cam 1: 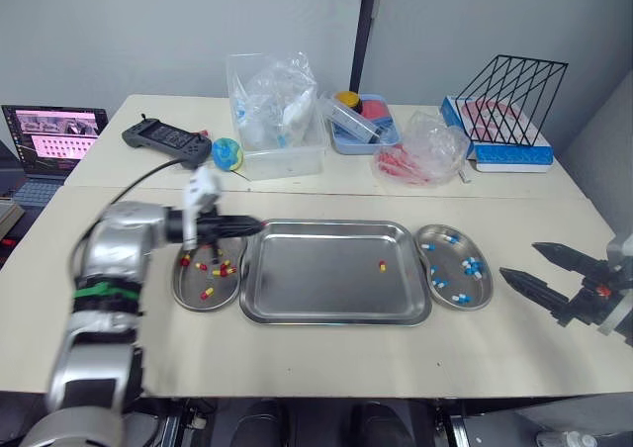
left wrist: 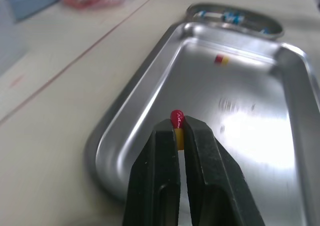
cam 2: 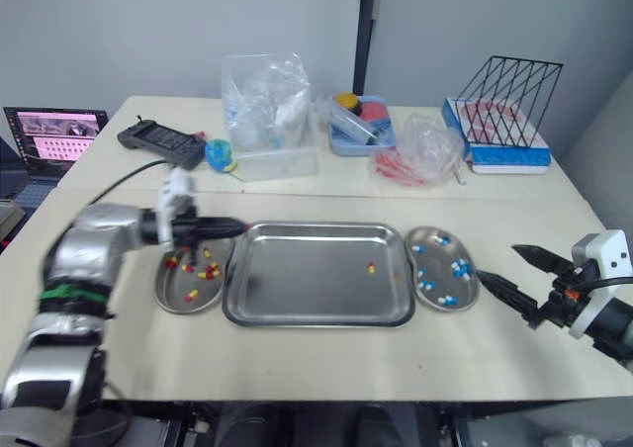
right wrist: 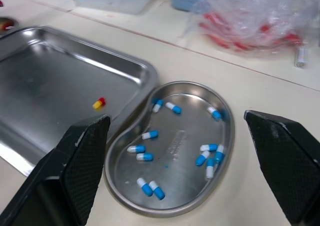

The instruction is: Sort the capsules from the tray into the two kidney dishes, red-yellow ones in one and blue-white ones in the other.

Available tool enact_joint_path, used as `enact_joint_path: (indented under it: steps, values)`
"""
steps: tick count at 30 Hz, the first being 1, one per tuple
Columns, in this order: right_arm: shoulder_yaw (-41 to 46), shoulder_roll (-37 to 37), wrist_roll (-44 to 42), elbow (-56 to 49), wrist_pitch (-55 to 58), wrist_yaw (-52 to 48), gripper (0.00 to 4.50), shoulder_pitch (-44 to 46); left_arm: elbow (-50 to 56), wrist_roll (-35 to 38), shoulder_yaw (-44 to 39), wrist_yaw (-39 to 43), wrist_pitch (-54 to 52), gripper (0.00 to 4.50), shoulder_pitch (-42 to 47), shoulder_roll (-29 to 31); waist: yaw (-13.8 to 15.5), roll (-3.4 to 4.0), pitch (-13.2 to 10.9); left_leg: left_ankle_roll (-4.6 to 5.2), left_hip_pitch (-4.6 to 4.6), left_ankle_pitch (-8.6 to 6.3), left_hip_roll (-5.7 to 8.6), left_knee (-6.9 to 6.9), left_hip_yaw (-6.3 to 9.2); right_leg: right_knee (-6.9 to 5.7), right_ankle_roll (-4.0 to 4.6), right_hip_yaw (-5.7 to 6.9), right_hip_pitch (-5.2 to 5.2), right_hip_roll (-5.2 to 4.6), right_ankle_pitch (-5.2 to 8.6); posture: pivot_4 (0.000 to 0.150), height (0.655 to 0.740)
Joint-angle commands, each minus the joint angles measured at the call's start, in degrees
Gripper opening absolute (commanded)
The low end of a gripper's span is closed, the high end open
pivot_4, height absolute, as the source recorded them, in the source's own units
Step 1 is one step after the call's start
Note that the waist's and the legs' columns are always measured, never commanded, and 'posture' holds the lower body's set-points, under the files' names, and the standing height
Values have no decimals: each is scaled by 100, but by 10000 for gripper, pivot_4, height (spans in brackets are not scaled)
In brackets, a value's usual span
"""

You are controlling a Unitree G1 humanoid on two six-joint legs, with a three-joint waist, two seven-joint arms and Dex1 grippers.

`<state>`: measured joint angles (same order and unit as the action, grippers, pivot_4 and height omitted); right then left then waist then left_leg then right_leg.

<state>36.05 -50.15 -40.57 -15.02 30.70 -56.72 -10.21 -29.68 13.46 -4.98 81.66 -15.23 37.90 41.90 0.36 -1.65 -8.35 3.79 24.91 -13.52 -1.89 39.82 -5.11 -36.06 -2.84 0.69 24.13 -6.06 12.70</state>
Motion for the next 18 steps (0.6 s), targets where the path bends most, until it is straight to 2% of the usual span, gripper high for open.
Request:
enact_joint_path:
  steps: [1,8,11,18]
  values:
    - [-116,-239,-96,215,9,-368,45000,284,355,190,-310,-130,-32,491,-246,368,54,0,0,0,0,0,2,2,0,1,-1,0,-3,-1,0,1500,7400]
    - [-614,-423,82,602,24,-639,45000,781,1099,236,-400,-528,-129,491,-1248,507,91,1,0,0,-1,0,7,9,-4,1,-6,0,-5,-14,-3,1500,7400]
    - [-656,-471,127,690,23,-730,45000,818,1242,228,-397,-762,-294,491,-1396,522,92,0,-1,-2,0,1,5,4,-2,-6,0,4,0,-12,0,1500,7400]
    - [-616,-429,328,956,-297,-668,45000,1021,1289,437,-577,-791,-595,24248,-1512,746,55,1,-1,-4,-1,2,5,5,-3,-5,-1,3,0,-10,-1,1500,7400]
